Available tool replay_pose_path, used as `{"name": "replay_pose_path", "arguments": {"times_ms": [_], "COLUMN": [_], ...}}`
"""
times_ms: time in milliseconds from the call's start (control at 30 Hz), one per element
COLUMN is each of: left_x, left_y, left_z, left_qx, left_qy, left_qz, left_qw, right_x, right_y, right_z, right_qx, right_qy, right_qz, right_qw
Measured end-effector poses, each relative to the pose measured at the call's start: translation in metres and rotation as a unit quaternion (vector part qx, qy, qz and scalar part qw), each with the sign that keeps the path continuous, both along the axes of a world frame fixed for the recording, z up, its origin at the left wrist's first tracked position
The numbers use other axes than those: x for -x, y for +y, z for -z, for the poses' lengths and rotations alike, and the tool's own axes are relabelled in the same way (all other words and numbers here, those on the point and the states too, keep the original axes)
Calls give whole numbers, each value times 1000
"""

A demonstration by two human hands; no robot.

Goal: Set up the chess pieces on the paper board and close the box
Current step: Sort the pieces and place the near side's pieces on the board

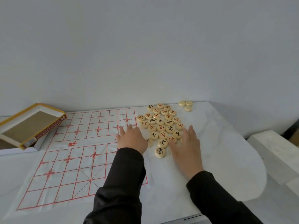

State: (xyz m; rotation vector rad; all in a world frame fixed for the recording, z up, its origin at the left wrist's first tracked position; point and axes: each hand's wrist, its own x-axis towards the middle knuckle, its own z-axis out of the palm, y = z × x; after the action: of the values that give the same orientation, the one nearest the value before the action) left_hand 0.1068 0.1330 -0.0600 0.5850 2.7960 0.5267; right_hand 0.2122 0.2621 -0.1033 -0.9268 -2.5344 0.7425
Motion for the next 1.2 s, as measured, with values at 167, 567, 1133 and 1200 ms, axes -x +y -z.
{"name": "replay_pose_path", "arguments": {"times_ms": [167,567,1133,1200], "left_x": [-3,3,10,11], "left_y": [0,10,20,20], "left_z": [-3,15,28,31], "left_qx": [16,-50,-163,-173], "left_qy": [-13,30,59,54], "left_qz": [31,-18,-46,-44], "left_qw": [999,998,984,982], "right_x": [13,56,31,33], "right_y": [3,25,21,22], "right_z": [0,-1,-1,-1], "right_qx": [-39,-16,-91,-91], "right_qy": [-69,-14,-88,-82], "right_qz": [12,31,-176,-173], "right_qw": [997,999,976,977]}}
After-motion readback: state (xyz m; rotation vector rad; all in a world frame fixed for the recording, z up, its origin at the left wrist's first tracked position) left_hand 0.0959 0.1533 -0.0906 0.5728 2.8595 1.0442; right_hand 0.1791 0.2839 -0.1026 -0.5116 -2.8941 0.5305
